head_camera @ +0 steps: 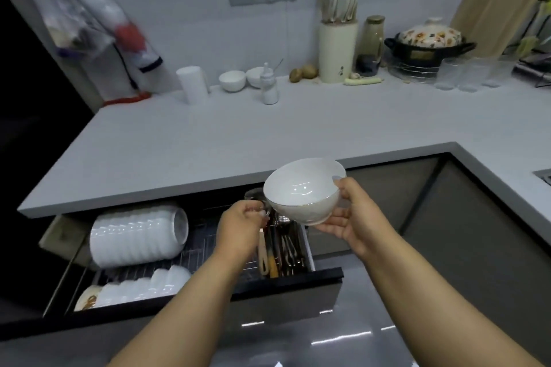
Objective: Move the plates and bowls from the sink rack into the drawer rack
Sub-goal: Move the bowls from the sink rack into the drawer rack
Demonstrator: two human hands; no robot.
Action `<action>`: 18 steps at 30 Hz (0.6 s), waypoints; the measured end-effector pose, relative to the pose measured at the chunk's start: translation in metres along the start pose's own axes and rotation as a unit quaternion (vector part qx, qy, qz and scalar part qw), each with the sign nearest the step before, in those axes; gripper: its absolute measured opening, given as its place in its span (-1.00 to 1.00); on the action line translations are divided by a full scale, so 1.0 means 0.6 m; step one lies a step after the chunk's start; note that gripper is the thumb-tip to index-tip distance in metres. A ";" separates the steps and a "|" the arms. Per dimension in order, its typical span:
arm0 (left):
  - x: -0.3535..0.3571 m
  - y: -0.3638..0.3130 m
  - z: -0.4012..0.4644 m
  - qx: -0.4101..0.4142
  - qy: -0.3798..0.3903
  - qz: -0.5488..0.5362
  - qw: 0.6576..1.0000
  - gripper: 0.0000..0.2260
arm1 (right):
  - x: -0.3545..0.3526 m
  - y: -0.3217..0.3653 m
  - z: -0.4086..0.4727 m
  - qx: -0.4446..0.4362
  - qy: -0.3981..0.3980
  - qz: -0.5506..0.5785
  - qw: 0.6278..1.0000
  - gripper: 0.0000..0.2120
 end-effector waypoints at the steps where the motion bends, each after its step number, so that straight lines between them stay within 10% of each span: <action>1: -0.032 0.013 0.007 -0.001 -0.017 0.012 1.000 -0.90 | 0.026 -0.014 -0.005 0.006 0.008 -0.002 1.000 -0.56; 18: -0.353 0.199 0.067 -0.027 -0.131 0.110 0.985 -0.74 | 0.302 -0.179 -0.028 0.052 0.026 -0.160 0.985 -0.85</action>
Point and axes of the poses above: each hand's wrist, its own z-axis towards the middle knuckle, its own x-axis out of the palm, y = z × x, the point moved 1 cm from there along z, towards the middle knuckle, and after that the axes turned 9 degrees about -y, right-handed, at the moved point
